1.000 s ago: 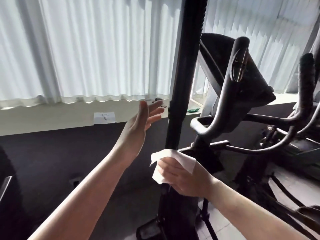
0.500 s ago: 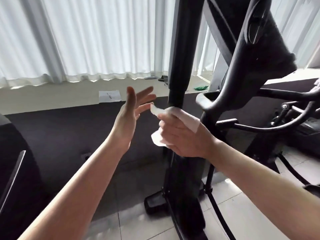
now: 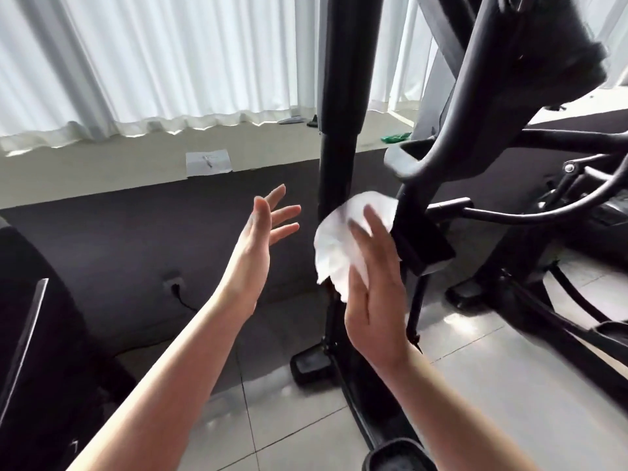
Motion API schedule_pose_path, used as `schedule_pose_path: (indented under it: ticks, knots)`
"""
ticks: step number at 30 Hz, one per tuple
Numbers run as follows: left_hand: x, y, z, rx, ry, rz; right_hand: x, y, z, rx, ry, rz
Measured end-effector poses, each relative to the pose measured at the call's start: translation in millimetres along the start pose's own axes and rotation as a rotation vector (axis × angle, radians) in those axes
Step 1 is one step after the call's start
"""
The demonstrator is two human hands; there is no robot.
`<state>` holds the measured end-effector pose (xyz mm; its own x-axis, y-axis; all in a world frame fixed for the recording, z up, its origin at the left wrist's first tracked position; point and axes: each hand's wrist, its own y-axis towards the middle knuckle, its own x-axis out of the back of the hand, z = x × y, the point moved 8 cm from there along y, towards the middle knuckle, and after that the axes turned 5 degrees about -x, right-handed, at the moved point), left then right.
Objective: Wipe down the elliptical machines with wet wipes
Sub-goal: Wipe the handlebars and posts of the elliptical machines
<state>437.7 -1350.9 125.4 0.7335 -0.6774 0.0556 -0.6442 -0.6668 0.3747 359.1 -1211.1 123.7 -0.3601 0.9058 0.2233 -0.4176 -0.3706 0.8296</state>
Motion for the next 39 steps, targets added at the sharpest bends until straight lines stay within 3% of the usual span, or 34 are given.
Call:
schedule_pose_path:
  ticks: [3,8,14,20,26,30,39]
  knots:
    - [-5,-2,-6,-0.016,-0.023,0.038,-13,27,12,-0.160,0.173,-0.217]
    - [-6,-11,-13,-0.034,-0.053,0.132,-54,16,14,-0.132,-0.085,-0.341]
    - [-21,-29,17,0.073,0.055,0.154,-82,-66,-39,-0.176,-0.157,-0.296]
    - [-36,-44,44,0.174,0.125,0.158,-99,-115,-63,-0.468,0.140,-0.148]
    - [-42,-39,38,0.115,0.167,0.186,-83,-79,-39,-0.629,0.510,-0.364]
    - [-46,-28,23,0.070,0.177,0.156,-91,-78,-52,-0.778,0.465,-0.484]
    - [-52,-39,62,0.237,0.229,0.041,-125,-111,-145,-1.143,0.927,-0.438]
